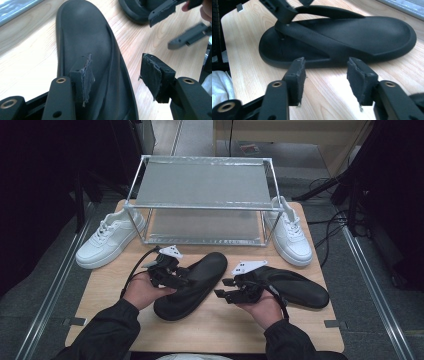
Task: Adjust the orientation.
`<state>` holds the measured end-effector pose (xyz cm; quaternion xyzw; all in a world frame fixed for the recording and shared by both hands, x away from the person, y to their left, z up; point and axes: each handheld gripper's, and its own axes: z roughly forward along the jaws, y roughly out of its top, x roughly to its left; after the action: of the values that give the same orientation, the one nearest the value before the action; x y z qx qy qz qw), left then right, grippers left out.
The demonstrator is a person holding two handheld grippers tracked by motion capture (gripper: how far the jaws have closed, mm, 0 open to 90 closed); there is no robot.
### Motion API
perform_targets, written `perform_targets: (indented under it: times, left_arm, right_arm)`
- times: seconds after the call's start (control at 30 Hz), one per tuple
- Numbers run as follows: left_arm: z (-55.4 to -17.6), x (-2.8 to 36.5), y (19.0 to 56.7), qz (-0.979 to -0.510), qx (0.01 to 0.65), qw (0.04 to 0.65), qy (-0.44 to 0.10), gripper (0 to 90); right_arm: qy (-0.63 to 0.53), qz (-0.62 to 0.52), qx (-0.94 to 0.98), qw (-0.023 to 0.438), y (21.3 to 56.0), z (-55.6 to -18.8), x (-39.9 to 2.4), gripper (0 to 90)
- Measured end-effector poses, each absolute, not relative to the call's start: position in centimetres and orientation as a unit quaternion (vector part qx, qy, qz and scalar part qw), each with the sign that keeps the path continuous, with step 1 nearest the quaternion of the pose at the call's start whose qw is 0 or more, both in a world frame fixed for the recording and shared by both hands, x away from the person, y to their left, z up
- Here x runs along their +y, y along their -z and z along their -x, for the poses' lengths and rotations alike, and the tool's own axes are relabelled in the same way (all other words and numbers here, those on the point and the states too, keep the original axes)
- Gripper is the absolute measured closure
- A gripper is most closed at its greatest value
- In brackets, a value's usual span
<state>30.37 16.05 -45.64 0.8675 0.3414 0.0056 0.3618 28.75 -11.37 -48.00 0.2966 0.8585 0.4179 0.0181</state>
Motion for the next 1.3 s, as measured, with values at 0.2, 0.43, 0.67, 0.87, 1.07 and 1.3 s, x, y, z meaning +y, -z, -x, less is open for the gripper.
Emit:
perform_targets:
  times: [0.2,0.43,0.67,0.87,1.07,1.3]
  left_arm:
    - [-29.2,17.5,45.5,-0.864,0.352,0.361,-0.003,46.9]
    - [-27.0,19.5,46.2,-0.851,0.374,0.369,-0.017,55.0]
    - [-25.5,19.9,46.8,-0.850,0.381,0.364,-0.011,70.5]
    - [-24.8,19.6,47.7,-0.858,0.377,0.348,0.008,86.9]
    - [-25.1,18.5,49.0,-0.868,0.372,0.329,0.012,87.9]
    - [-25.8,18.2,49.9,-0.869,0.377,0.319,0.014,87.9]
  right_arm:
    - [-0.414,-0.287,0.864,0.015,48.1,-29.6,-10.5,59.4]
    - [-0.416,-0.287,0.862,0.038,48.1,-30.7,-10.0,68.6]
    - [-0.422,-0.288,0.859,0.039,48.1,-31.3,-9.8,82.5]
    - [-0.407,-0.290,0.866,0.034,48.8,-32.3,-9.0,90.0]
    - [-0.400,-0.290,0.869,0.033,49.6,-33.7,-8.4,90.0]
    - [-0.397,-0.294,0.868,0.052,50.0,-34.5,-8.1,90.0]
